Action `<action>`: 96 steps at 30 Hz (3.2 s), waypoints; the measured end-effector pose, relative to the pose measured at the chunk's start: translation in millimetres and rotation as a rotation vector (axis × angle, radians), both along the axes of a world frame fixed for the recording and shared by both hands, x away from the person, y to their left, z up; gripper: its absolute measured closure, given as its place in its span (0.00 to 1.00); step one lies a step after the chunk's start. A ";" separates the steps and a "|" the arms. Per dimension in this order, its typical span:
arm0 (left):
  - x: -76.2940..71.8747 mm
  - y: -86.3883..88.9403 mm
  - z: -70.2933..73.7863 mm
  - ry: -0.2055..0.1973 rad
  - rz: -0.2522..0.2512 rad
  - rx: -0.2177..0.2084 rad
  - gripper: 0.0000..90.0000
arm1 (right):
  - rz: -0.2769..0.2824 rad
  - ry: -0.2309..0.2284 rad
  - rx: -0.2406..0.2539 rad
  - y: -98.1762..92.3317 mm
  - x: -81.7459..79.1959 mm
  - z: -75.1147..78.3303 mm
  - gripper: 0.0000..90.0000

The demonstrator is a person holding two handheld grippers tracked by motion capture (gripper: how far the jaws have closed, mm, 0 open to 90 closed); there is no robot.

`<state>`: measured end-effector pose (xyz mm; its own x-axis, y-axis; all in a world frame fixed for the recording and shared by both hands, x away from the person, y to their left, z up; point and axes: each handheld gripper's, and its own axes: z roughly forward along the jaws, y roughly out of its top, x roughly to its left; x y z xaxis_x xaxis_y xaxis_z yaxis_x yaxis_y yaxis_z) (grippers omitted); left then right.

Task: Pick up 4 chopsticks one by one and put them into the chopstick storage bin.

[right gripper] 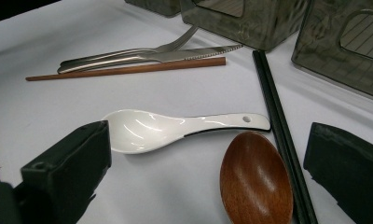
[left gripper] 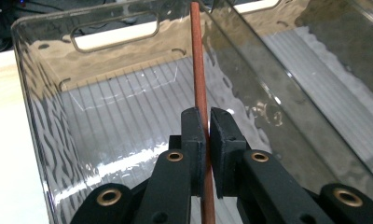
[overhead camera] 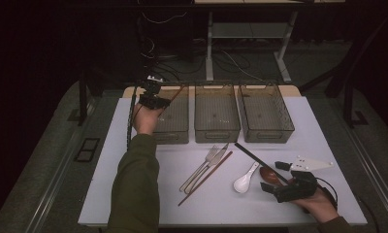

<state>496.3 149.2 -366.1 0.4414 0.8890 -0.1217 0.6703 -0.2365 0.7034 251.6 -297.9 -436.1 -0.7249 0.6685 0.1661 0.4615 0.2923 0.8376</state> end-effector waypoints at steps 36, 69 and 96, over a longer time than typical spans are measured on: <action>-40.0 -11.6 28.9 -0.111 -0.206 -0.057 0.39 | -0.002 0.000 0.000 0.1 -0.1 0.2 0.01; -121.0 -31.7 33.5 -0.163 -0.358 -0.044 0.17 | -0.008 -0.001 0.004 -0.7 -0.2 0.8 0.01; -172.2 -62.0 -2.9 -0.141 -0.448 -0.091 0.17 | -0.009 -0.002 0.005 -1.0 -0.4 1.0 0.01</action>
